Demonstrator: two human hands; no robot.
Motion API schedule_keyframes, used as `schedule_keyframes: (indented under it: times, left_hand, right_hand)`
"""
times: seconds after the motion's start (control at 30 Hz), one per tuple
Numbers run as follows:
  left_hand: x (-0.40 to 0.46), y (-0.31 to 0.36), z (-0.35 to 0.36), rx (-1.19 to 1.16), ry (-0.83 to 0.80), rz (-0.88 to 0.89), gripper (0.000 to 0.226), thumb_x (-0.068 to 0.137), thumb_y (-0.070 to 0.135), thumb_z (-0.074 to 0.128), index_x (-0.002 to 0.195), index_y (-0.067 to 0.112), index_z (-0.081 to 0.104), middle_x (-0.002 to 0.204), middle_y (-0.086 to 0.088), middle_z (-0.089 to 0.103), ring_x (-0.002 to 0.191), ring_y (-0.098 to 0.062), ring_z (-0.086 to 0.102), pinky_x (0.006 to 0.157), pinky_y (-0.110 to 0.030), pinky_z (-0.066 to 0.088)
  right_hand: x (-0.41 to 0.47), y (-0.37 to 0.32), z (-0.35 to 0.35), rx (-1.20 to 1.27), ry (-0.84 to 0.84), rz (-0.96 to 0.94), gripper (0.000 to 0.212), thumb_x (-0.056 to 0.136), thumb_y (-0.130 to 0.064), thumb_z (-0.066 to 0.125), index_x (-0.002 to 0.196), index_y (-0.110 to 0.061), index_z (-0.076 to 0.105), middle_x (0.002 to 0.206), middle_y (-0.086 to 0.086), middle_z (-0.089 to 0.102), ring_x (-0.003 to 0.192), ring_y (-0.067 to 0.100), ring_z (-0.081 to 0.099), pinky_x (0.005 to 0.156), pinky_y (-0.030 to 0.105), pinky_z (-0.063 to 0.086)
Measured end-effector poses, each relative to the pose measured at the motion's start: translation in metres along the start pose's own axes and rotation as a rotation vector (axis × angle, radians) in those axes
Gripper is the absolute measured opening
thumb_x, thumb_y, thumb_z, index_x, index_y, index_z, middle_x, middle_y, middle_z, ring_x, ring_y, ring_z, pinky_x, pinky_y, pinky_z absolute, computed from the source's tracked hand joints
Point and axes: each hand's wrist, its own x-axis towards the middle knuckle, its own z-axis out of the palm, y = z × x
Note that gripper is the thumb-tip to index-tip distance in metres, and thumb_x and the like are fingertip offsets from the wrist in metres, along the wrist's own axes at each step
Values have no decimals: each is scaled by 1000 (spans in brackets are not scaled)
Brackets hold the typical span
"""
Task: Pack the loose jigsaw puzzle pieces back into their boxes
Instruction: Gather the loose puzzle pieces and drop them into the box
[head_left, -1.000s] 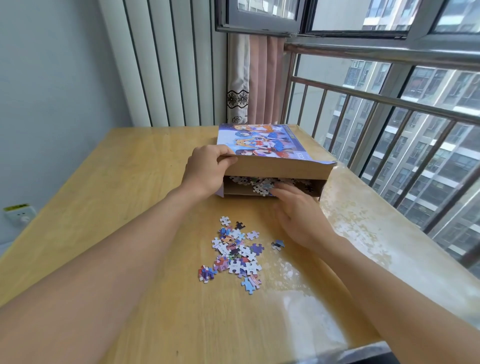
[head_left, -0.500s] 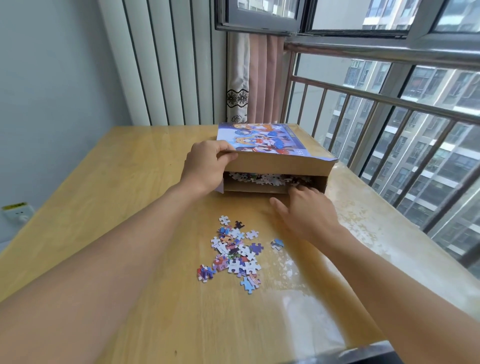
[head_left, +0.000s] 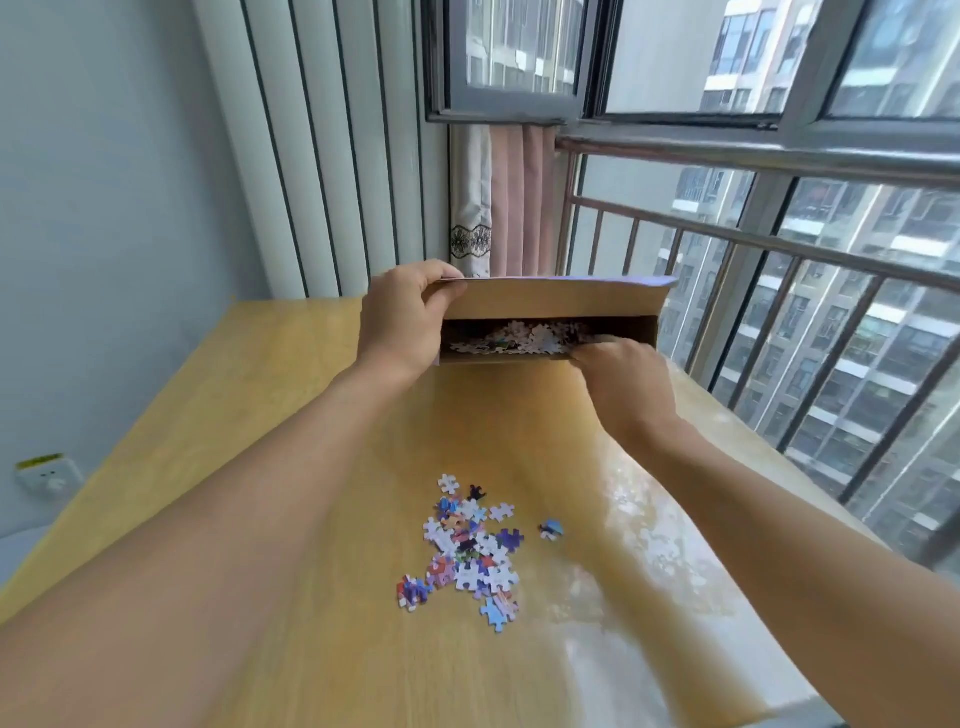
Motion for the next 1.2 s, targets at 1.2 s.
schedule_keyframes:
  times: [1.2]
  left_hand:
    - [-8,6,-16,201,72,186,13,94,22,64,99,18,75,92,1,70,83,-24,64,75,-39,52]
  right_hand:
    - [-14,-3,-31,46,1,-74,28,74,11,61,82,-11,76,74,5,67,61,29,62,53,32,48]
